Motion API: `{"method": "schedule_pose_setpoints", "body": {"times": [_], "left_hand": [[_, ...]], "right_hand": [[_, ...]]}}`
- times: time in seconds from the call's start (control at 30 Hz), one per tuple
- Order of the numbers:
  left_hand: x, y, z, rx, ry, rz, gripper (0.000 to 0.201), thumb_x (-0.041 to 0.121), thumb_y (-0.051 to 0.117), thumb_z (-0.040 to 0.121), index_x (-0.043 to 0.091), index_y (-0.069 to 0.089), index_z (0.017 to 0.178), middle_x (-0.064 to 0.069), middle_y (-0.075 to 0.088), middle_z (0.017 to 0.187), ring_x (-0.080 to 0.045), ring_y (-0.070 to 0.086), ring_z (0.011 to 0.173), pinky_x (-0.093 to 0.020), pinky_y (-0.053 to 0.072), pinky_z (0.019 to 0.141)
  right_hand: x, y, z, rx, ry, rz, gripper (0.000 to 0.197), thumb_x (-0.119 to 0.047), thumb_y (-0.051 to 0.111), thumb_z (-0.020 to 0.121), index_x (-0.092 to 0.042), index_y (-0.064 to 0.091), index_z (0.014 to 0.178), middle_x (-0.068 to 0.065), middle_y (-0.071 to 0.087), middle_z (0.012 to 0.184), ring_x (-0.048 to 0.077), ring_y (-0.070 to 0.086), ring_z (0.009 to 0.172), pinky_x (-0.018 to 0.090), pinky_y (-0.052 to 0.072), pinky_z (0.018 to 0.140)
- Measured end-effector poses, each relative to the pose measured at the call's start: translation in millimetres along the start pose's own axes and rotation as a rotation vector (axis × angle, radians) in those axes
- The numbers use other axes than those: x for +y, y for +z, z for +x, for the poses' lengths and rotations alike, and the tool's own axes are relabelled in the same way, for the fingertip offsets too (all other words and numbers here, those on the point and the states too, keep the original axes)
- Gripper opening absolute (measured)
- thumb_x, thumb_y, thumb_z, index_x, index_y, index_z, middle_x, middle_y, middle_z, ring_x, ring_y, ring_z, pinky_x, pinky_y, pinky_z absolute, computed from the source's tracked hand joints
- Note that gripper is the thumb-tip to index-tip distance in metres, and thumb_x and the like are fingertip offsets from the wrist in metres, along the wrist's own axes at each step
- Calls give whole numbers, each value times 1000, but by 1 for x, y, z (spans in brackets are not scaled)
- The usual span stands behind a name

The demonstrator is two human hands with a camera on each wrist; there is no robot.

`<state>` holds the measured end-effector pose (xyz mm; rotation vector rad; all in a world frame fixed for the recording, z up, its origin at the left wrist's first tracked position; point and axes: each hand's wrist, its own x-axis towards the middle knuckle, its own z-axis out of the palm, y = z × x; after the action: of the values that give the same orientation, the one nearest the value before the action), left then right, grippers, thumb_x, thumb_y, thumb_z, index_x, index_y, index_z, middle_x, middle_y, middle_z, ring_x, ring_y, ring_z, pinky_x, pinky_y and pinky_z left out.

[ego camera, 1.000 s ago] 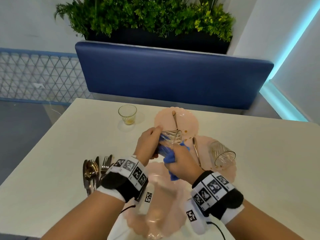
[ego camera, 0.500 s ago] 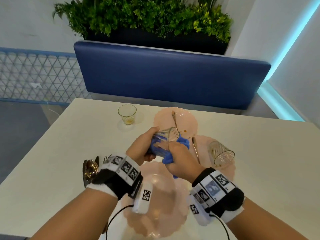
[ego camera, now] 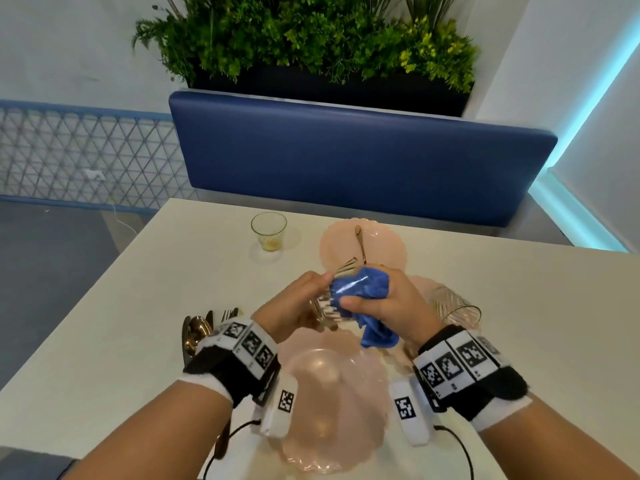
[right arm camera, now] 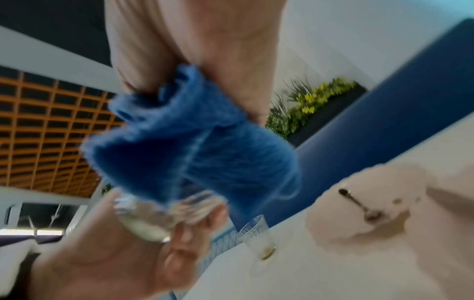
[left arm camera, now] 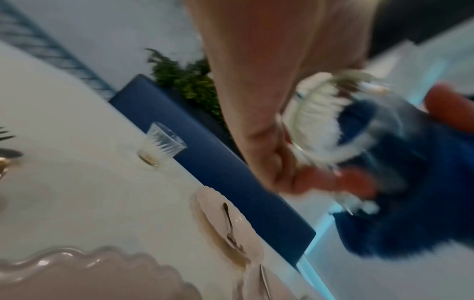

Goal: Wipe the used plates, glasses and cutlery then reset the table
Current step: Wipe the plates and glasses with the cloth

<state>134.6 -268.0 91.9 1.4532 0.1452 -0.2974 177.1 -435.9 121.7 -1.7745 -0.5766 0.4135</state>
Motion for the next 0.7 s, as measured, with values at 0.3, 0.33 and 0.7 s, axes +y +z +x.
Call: {"method": "schedule_pose_setpoints", "body": {"times": [0.3, 0.33, 0.7], "left_hand": [[14, 35, -17, -121, -69, -198, 56, 64, 42, 81, 20, 67, 105, -9, 69, 87, -21, 63, 69, -32, 49, 67], [13, 39, -19, -65, -21, -195, 53, 63, 46, 82, 21, 66, 106, -10, 69, 93, -20, 64, 74, -33, 50, 70], [-8, 26, -24, 406, 496, 128, 79, 27, 85, 60, 48, 32, 116, -4, 53, 117, -9, 60, 101, -10, 48, 81]], "right_hand": [[-9, 12, 0, 396, -90, 80, 48, -41, 58, 88, -8, 49, 55, -5, 45, 39, 9, 45, 38, 26, 43, 50], [-5, 14, 0, 477, -63, 93, 44, -43, 54, 89, -8, 54, 62, -7, 48, 40, 4, 47, 39, 24, 45, 51], [-5, 51, 5, 57, 306, 1066, 38, -53, 69, 71, -18, 79, 82, 4, 75, 91, 20, 71, 88, 34, 57, 82]]}}
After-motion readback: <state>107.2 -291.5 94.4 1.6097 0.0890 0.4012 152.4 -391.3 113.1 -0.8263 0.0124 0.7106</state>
